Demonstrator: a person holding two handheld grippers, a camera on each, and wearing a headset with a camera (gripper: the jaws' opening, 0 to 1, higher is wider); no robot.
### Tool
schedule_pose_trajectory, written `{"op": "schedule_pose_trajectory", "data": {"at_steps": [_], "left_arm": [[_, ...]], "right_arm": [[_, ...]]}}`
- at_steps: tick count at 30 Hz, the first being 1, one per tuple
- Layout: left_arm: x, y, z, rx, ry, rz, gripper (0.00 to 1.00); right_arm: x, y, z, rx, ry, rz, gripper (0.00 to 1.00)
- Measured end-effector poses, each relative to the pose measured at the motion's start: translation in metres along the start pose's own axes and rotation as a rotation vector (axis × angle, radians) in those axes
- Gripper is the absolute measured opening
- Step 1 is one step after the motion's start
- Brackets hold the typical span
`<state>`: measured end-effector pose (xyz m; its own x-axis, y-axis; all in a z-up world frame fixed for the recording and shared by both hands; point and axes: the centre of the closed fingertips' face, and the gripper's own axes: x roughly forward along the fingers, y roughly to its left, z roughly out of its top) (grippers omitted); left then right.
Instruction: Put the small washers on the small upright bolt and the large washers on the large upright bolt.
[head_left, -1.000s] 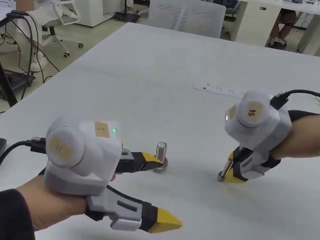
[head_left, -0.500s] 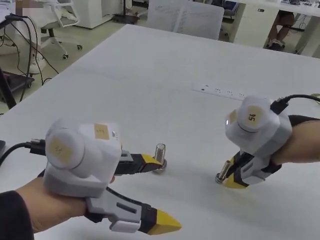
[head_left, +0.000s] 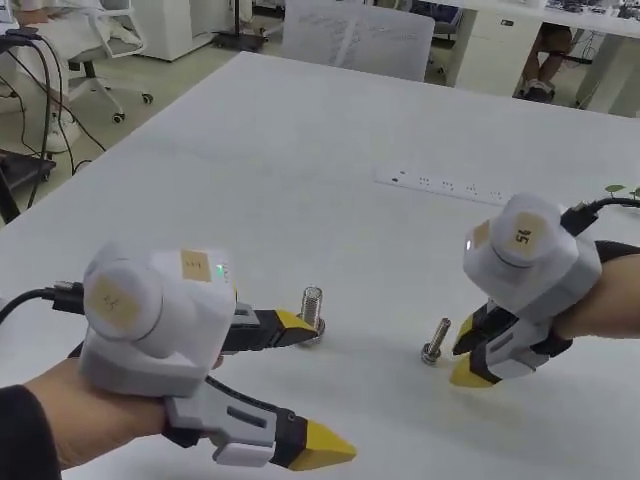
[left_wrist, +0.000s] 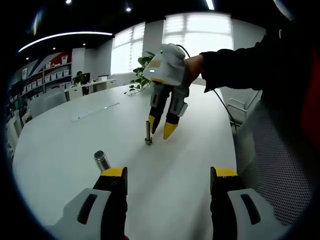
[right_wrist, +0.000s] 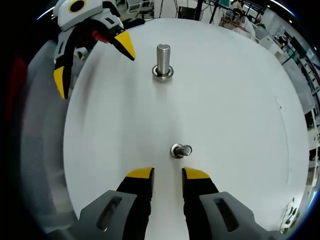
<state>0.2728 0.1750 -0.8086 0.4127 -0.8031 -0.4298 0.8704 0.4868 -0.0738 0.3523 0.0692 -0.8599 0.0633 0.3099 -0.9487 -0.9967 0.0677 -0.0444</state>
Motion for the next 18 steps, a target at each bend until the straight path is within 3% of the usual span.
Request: {"op": "schedule_pose_trajectory", "data": {"at_steps": [12, 18], "left_arm": [[0.0, -0.001, 0.001, 0.005, 0.002, 0.0, 0.67], [-0.001, -0.002, 0.001, 0.007, 0.003, 0.0, 0.67]], "right_arm": [[-0.003, 0.012, -0.002, 0.045, -0.075, -0.001, 0.49], [-0.006, 0.02, 0.0, 0.074, -0.149, -0.002, 0.67]]}}
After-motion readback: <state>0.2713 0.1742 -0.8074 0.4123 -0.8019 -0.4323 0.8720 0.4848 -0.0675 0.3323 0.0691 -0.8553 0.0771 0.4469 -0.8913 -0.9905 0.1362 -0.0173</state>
